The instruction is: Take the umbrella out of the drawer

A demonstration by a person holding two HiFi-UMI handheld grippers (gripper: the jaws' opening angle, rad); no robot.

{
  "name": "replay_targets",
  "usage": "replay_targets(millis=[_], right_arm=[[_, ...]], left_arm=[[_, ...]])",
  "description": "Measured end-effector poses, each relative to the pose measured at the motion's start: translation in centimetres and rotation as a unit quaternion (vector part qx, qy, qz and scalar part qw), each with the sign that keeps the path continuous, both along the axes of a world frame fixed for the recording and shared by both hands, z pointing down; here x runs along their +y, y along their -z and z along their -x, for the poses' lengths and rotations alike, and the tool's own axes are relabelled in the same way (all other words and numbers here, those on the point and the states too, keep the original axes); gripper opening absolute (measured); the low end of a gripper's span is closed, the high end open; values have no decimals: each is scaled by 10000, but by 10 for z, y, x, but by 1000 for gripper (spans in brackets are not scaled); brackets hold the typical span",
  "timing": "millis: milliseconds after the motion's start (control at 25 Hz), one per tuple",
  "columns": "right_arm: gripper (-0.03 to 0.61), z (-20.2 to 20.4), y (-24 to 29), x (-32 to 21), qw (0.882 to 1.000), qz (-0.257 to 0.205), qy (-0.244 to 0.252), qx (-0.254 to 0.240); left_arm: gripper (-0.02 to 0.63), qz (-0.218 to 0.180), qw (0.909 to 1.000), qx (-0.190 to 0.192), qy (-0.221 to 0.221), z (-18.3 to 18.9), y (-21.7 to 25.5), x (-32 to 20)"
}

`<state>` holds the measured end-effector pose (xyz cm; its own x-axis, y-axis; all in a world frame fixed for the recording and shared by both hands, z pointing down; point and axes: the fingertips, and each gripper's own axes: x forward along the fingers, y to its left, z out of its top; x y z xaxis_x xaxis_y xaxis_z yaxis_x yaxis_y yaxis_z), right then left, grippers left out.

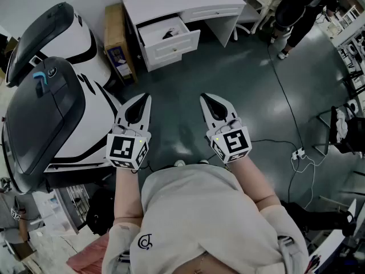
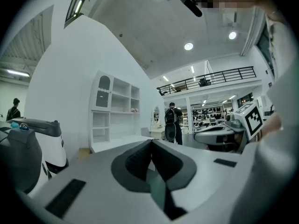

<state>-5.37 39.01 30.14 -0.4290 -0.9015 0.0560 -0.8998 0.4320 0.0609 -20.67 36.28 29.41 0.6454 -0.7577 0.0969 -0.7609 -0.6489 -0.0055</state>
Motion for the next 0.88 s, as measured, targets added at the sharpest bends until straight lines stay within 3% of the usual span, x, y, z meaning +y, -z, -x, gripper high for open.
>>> replay_targets(millis=[400,680,880], right_arm=[[5,16,-5,-3,9999,26,40,-153],[6,19,-20,-11,9992,247,-24,-325],[6,9,-34,-27,9984,401,-66,-392]], left_arm=[[14,-82,9999,113,-78,13,1,1],[14,52,9995,254,157,37,-9,-4],[14,228,9993,213,210,33,-24,-15]])
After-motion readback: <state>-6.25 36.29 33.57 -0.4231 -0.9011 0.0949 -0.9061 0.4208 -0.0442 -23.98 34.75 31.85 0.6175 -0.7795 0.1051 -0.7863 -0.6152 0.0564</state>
